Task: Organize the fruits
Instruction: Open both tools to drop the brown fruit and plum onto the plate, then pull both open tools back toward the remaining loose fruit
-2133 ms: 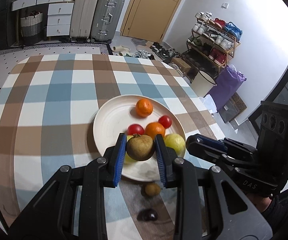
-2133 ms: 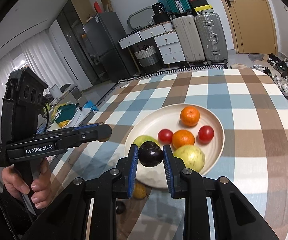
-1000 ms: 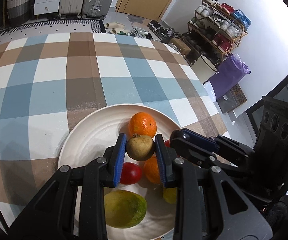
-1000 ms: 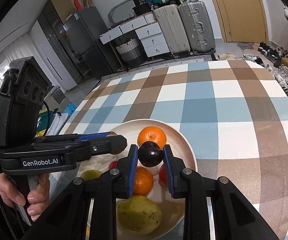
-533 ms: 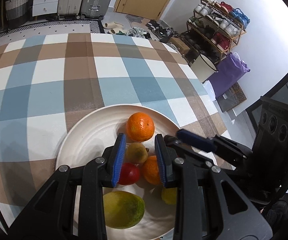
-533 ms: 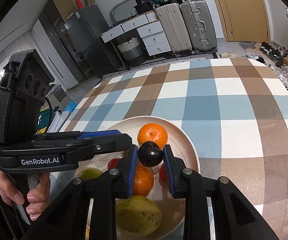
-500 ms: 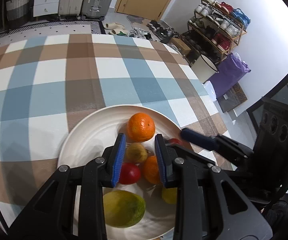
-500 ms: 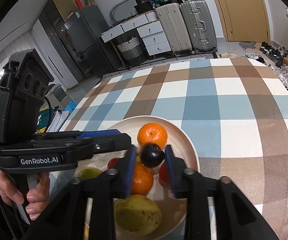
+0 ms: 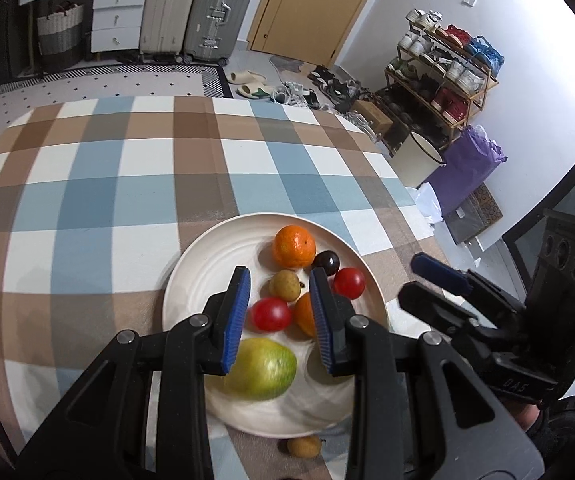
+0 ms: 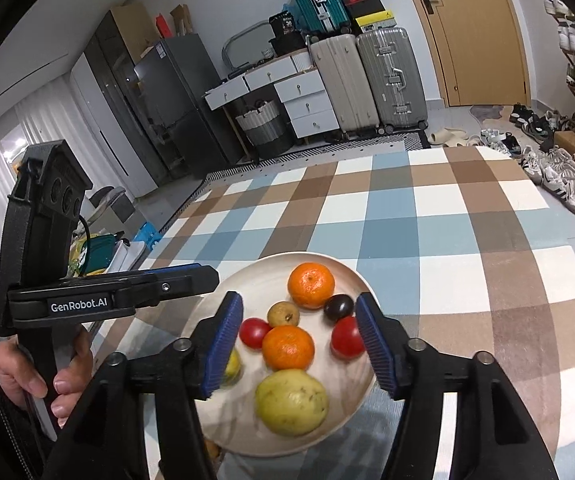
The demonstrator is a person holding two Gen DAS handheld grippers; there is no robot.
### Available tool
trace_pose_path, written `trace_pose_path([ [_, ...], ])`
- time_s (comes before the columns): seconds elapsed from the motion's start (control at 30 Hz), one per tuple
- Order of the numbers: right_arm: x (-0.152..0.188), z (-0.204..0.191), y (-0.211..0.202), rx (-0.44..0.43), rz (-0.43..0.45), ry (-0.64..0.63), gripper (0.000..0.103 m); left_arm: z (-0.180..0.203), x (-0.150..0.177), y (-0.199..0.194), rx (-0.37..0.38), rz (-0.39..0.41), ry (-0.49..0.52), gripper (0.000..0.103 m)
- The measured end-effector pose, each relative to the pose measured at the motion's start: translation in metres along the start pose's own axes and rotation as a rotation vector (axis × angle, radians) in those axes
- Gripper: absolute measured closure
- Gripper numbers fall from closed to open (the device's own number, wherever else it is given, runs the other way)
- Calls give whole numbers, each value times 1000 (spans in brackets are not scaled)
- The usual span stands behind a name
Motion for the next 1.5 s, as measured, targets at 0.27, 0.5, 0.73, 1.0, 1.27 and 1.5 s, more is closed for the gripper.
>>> trace_pose_path([
  [0.27,2,-18,-31,7,56,-27,33,2,25,-37,-33,64,24,62],
  [0.5,9,-38,-54,13,90,-51,20,4,47,-71,-46,133,29,39],
  [0.73,19,-56,-69,24,108,-81,7,0,70,-97,-69,170,22,19],
  [1.0,31,-73,-81,13,115,-97,3,-3,95,-115,-79,193,31,2],
  [1.27,39,-85,-95,26,125,-87,3,-10,115,-128,-91,218,23,1],
  [1.5,50,-92,-100,49,109,-101,3,-25,142,-104,-139,145,26,1],
])
Point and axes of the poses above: each gripper's, at about its wrist camera, not at the fingertips, and y roughly the way its jaws point, z to its right, x to its underside, the point moved 3 cm from there along y, roughly the way its jaws point, and after that the axes turned 15 degrees about -y, right-handed, at the moved point
